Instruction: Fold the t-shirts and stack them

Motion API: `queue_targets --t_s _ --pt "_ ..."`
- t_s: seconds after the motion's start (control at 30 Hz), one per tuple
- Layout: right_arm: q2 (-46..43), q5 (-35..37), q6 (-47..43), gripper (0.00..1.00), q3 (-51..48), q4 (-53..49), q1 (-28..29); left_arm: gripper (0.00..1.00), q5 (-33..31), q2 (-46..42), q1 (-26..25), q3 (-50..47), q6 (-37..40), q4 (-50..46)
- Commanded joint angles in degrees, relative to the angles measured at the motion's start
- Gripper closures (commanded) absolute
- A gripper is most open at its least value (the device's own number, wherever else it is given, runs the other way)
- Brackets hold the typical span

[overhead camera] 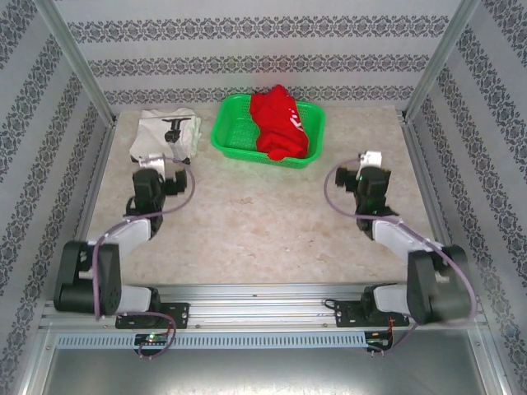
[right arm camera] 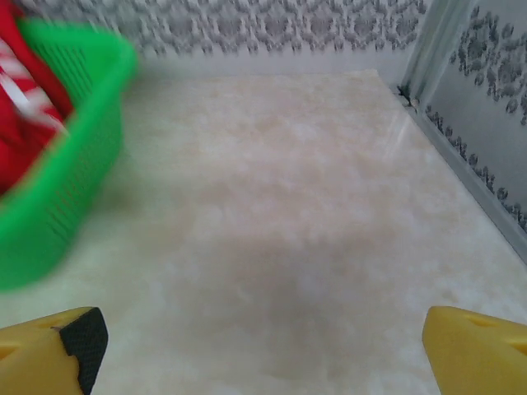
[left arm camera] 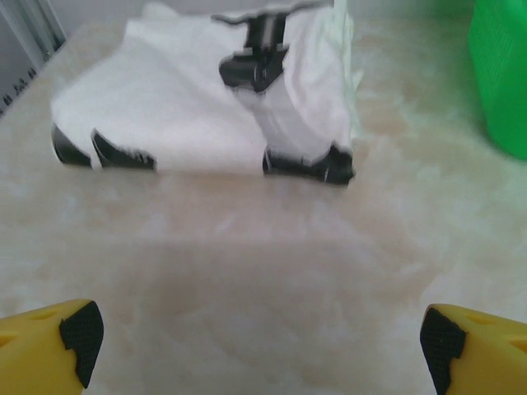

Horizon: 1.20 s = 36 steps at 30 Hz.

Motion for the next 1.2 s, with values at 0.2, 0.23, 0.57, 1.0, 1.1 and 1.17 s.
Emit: queue_targets --t_s 0.2,0.23,0.57,1.0,1.1,1.17 --pt "10.13 -17.65 12.46 0.02 49.67 -58.79 6.42 0.0 2.45 6.41 -7.72 47.82 -16.01 -64.43" --pt "13.83 -18.93 12.53 0.02 54.77 -62.09 7.5 0.0 2.4 8.47 -9.17 51.5 -16.16 -68.07" --pt "40.81 -25.52 17.41 0.02 77.41 -68.49 11.16 0.0 11.76 4.74 -14.34 44.74 -21.08 -62.39" --pt "62.82 -22.75 20.03 0.09 95.82 -74.94 14.06 0.0 16.32 10.49 -13.52 38.14 -33.4 -49.41" --pt "63.16 -21.08 20.78 0.15 95.43 -75.07 14.07 0.0 17.28 14.93 -12.64 39.49 -37.03 -48.13" --pt "62.33 -20.53 21.31 0.34 94.56 -73.89 13.98 0.0 17.85 17.54 -12.45 40.26 -39.16 -46.34"
